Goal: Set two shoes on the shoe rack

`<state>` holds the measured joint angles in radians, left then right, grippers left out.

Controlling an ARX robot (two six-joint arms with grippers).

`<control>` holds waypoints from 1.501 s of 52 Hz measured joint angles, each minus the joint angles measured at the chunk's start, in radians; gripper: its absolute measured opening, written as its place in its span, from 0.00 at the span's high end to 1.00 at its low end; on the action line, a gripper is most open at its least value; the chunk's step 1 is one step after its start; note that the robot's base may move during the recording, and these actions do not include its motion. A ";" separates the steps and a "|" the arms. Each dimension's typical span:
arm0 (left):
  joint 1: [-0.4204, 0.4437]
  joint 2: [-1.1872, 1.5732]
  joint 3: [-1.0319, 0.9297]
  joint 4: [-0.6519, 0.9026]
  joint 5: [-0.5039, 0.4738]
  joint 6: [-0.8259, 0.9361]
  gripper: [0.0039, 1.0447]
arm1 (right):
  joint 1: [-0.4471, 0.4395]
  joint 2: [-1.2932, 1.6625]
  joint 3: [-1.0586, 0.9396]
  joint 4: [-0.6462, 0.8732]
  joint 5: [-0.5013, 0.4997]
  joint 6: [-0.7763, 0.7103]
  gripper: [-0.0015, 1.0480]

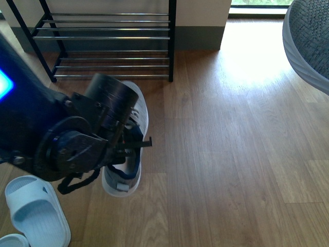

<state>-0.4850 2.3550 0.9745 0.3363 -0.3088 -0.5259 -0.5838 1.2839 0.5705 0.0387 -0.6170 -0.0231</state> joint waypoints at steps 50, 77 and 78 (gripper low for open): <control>0.070 -1.271 -0.533 -0.233 -0.216 0.099 0.99 | 0.000 0.000 0.000 0.000 0.000 0.000 0.99; 0.070 -1.269 -0.537 -0.238 -0.216 0.114 0.99 | 0.001 0.000 -0.002 0.000 -0.005 0.000 0.99; 0.070 -1.269 -0.537 -0.238 -0.215 0.114 0.99 | 0.001 0.000 -0.002 0.000 -0.005 0.000 0.99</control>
<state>-0.4152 1.0863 0.4377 0.0986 -0.5236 -0.4114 -0.5827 1.2839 0.5686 0.0387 -0.6220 -0.0235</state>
